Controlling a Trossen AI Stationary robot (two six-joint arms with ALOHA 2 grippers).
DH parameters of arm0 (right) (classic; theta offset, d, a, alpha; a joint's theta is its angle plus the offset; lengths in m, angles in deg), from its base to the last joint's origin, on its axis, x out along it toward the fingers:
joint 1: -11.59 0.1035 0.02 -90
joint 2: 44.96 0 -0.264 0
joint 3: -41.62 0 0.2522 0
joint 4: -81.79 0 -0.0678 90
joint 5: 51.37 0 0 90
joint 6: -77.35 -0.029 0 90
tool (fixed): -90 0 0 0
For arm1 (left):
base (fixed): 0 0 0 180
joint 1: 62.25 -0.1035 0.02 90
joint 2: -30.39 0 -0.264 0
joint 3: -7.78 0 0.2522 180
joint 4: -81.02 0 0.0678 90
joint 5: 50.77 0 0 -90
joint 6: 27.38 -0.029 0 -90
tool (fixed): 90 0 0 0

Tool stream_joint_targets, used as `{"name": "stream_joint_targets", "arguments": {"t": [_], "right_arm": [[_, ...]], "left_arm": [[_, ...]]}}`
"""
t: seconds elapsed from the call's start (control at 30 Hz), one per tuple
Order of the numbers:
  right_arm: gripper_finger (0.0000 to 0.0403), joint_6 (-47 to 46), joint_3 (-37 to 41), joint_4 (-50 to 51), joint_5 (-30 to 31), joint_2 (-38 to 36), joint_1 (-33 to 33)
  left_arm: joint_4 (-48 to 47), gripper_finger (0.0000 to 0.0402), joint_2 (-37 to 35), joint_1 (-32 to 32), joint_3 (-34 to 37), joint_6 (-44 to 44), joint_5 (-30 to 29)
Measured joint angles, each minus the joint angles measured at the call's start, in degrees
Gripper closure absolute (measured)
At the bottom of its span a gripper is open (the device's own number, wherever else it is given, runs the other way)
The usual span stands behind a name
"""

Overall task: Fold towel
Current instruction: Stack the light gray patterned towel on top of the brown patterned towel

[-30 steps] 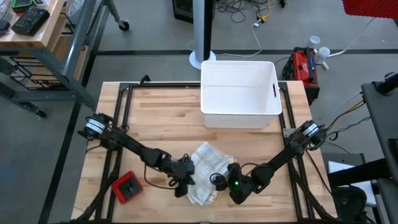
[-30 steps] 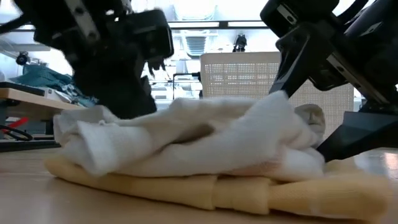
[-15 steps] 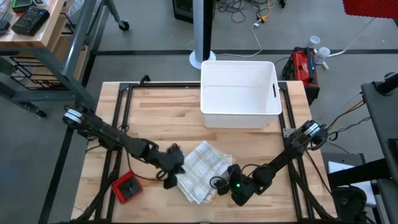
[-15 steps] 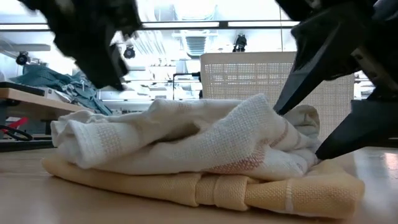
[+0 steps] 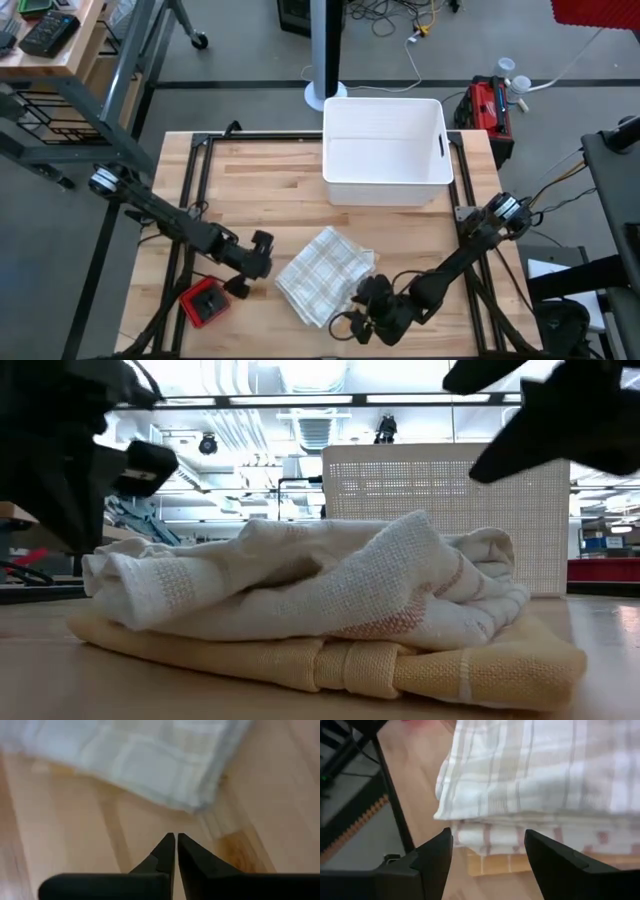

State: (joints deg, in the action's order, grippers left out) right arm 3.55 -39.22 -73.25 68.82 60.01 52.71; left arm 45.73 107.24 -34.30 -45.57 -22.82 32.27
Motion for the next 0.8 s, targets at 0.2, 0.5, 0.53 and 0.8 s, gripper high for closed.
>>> {"name": "stream_joint_targets", "arguments": {"t": [0.2,0.5,0.53,0.8], "right_arm": [[0.0179,4.5,-4.9,8.9,1.7,0.0,-0.3],[0.0186,4.7,-6.4,10.9,3.4,0.0,-0.8],[0.0184,4.6,-6.4,10.9,3.4,0.0,-0.8],[0.0174,4.9,-6.4,10.9,3.5,0.0,-0.9]], "left_arm": [[0.5,0.0348,-0.2,2.6,0.2,-12.8,0.1],[6.1,0.0231,-0.2,5.3,1.5,-20.1,-9.2],[6.6,0.0220,-0.2,5.6,1.9,-21.3,-9.1],[16.6,0.0181,-0.2,7.8,5.8,-27.1,-10.5]]}}
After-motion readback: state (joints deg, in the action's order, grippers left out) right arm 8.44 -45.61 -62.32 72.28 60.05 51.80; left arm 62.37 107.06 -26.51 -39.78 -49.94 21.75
